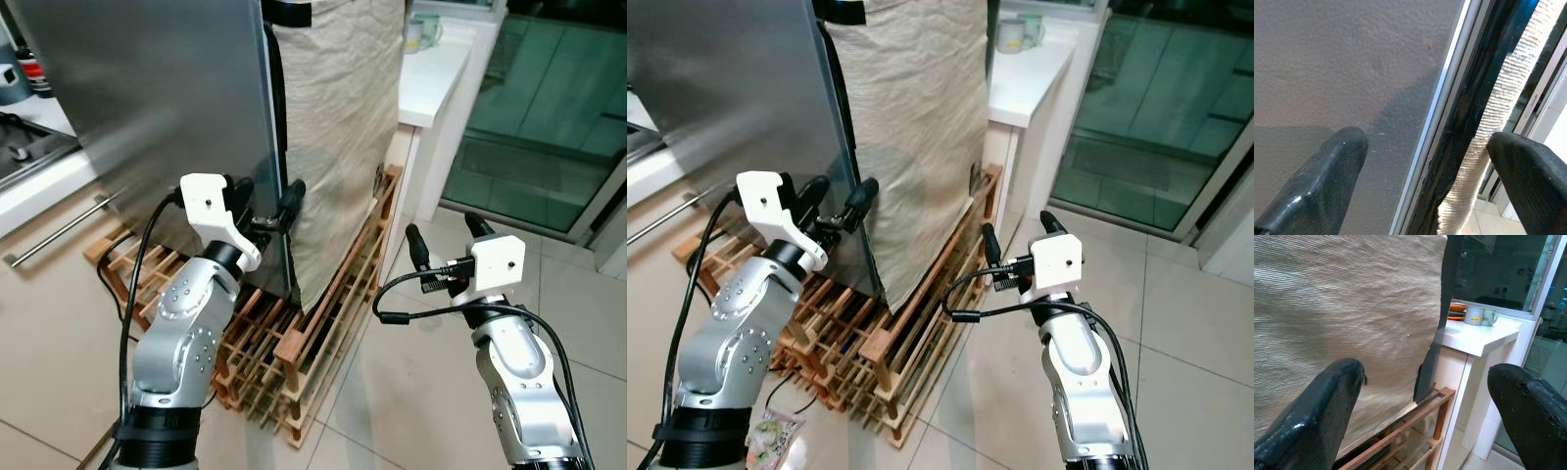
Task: Restocking fridge
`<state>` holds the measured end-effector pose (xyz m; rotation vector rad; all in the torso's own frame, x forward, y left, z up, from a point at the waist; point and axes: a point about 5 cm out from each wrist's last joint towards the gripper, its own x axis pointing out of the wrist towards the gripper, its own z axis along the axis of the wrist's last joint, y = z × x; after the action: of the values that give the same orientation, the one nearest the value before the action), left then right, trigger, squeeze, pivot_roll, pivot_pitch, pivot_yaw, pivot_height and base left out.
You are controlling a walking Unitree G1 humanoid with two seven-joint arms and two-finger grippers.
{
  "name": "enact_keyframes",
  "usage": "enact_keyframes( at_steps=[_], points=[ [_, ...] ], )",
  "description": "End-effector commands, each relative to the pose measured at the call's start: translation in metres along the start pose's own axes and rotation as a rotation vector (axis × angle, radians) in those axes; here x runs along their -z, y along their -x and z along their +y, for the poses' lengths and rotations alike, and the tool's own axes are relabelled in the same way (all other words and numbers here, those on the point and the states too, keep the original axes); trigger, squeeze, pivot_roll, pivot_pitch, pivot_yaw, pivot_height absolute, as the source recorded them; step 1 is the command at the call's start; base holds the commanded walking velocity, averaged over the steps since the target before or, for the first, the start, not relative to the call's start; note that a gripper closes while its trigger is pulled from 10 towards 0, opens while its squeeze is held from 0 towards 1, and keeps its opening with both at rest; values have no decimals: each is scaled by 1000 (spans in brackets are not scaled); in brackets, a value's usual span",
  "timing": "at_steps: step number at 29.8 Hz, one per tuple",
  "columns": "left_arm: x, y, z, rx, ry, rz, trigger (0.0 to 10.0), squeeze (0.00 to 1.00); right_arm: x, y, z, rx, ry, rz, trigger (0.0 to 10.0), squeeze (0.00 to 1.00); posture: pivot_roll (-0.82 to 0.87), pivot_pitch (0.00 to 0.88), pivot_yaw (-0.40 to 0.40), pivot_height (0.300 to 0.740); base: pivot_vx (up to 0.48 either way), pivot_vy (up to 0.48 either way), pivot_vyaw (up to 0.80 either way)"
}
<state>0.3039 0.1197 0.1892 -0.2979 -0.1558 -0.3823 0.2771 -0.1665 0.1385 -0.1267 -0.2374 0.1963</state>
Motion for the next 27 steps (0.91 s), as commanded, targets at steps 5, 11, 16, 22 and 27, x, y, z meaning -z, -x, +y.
enact_keyframes(
  at_steps=[5, 11, 16, 22, 27],
  points=[
    [-3, 2, -7, 47, 2, 9, 10000, 0, 4, -2, -1, 1, -20, 16, 10000, 0, -192, 0, 48, 740, 0, 0, 0],
    [2, 9, -11, 69, 30, 33, 10000, 0, 7, -1, -1, 0, -23, 24, 10000, 0, -187, 0, 48, 740, 0, 0, 0],
    [1, 9, -17, 92, 49, 35, 10000, 0, 8, -1, -1, -1, -24, 26, 10000, 0, -186, 0, 49, 740, 0, 0, 0],
    [1, 7, -21, 108, 63, 39, 10000, 0, 9, 0, -1, 0, -23, 29, 10000, 0, -193, 0, 54, 740, 0, 0, 0],
    [2, 7, -25, 132, 78, 52, 10000, 0, 10, 1, -2, 3, -23, 29, 10000, 0, -196, 0, 57, 740, 0, 0, 0]
  ],
)
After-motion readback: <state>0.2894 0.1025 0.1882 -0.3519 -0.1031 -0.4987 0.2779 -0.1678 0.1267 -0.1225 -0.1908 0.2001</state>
